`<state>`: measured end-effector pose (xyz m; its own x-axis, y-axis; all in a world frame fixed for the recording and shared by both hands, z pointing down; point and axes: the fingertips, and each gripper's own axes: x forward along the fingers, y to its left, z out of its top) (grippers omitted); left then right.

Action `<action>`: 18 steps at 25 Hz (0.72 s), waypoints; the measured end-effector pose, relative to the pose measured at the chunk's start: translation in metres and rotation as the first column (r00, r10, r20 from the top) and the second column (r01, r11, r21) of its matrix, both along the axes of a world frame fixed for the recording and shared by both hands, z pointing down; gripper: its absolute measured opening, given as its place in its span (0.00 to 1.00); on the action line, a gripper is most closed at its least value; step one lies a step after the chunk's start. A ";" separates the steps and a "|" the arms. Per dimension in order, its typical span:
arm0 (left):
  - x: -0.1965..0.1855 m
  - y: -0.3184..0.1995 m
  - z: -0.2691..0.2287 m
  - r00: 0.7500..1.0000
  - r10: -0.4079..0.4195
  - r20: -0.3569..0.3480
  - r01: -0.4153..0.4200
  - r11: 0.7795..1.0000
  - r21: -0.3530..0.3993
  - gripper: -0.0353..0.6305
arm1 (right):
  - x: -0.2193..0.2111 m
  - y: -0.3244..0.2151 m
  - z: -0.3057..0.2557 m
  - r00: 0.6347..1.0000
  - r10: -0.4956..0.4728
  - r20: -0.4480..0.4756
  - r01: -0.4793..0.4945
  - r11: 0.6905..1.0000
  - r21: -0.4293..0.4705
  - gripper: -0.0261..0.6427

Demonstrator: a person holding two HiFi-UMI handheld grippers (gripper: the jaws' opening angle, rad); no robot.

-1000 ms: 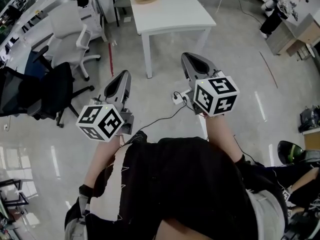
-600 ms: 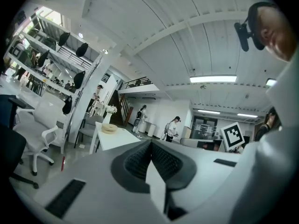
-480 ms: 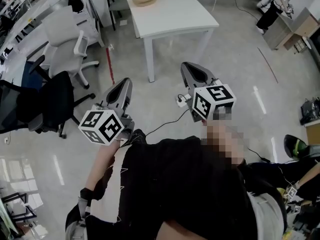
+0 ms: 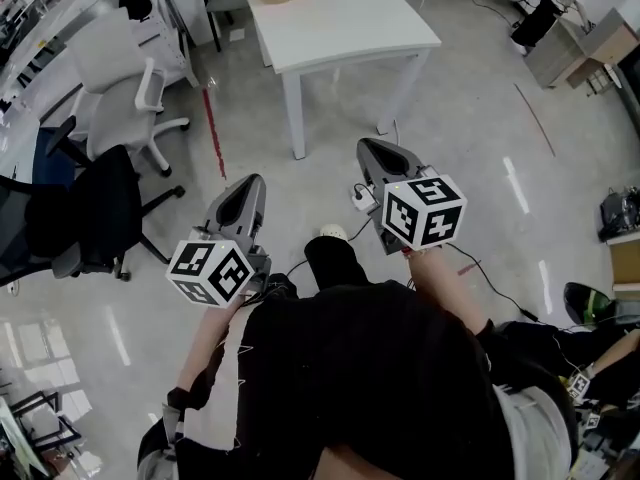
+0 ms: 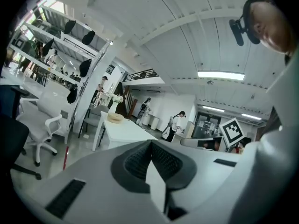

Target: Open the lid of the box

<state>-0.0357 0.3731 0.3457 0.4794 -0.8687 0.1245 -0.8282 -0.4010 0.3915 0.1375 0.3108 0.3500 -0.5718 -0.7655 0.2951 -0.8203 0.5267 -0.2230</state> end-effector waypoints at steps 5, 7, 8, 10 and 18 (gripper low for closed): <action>-0.015 -0.038 0.010 0.997 -0.071 -0.013 0.071 0.997 -0.018 0.07 | -0.005 -0.047 0.020 0.999 -0.036 -0.016 0.036 0.999 -0.034 0.05; -0.016 -0.060 0.011 0.996 -0.083 -0.019 0.082 0.996 -0.025 0.07 | -0.007 -0.071 0.024 0.999 -0.047 -0.019 0.046 0.998 -0.045 0.05; -0.016 -0.071 0.011 0.996 -0.086 -0.020 0.086 0.996 -0.026 0.07 | -0.007 -0.083 0.026 0.998 -0.053 -0.019 0.052 0.997 -0.050 0.05; -0.015 -0.094 0.011 0.995 -0.097 -0.014 0.097 0.995 -0.025 0.07 | -0.008 -0.106 0.029 0.998 -0.067 -0.015 0.066 0.996 -0.062 0.05; -0.007 -0.172 0.014 0.986 -0.165 -0.009 0.164 0.985 -0.049 0.07 | -0.006 -0.187 0.034 0.993 -0.110 0.039 0.113 0.988 -0.105 0.05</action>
